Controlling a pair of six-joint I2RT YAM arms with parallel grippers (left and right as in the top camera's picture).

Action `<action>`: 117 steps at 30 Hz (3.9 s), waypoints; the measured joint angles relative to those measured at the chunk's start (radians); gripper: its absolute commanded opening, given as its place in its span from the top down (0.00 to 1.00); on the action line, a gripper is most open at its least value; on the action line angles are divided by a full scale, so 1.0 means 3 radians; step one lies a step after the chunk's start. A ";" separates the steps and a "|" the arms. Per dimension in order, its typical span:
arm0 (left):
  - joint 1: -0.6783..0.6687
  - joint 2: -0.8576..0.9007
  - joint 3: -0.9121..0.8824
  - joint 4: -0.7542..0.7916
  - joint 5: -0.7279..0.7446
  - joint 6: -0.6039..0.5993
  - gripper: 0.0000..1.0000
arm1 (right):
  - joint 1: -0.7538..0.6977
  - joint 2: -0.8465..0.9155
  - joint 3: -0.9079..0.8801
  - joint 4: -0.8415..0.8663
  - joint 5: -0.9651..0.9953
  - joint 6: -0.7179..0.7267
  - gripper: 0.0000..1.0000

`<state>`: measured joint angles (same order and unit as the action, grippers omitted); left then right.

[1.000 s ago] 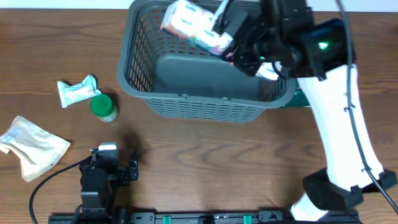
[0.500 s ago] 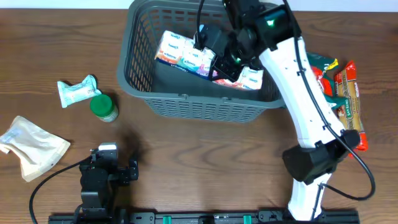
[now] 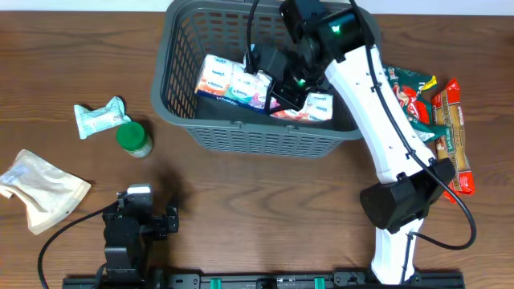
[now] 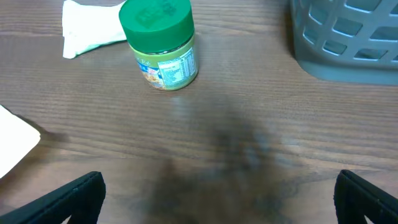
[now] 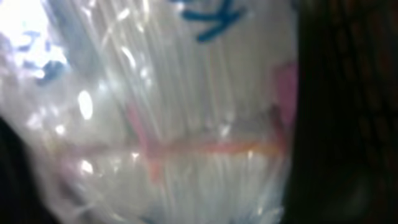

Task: Pack container
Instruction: 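Carry the tissue pack over the basket and release it inside, then withdraw the right gripper and move it toward the spaghetti packs, then grasp the San Remo spaghetti pack with the right gripper and lift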

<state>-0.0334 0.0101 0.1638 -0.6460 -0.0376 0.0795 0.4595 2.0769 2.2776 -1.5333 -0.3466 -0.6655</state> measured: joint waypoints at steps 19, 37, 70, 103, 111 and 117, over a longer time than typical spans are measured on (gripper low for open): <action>0.0000 0.0000 0.0000 0.0000 0.0000 0.0000 0.01 | -0.0093 0.0000 0.0137 0.0156 0.0373 0.0604 0.11; 0.0000 0.0000 0.0000 0.0000 0.0000 0.0000 0.01 | -0.1895 -0.0843 0.0696 -0.0537 0.1535 0.1966 0.01; 0.0000 0.0000 0.0000 0.0000 0.0000 0.0000 0.01 | -0.3047 -0.0779 -0.3225 0.1001 0.0781 0.1915 0.01; 0.0000 0.0000 0.0000 0.0000 0.0000 0.0000 0.01 | -0.3707 -0.0781 -0.3302 0.1442 0.0178 0.1681 0.02; 0.0000 0.0000 0.0000 0.0000 0.0001 0.0000 0.01 | -0.3470 -0.0781 -0.3306 0.1593 0.0083 0.1507 0.07; 0.0000 0.0000 0.0000 0.0000 0.0000 0.0000 0.01 | -0.3440 -0.0781 -0.3358 0.1775 0.0206 0.1512 0.08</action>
<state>-0.0334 0.0101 0.1638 -0.6460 -0.0376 0.0795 -0.5724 1.8427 1.2701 -1.0008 -0.2848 -0.2119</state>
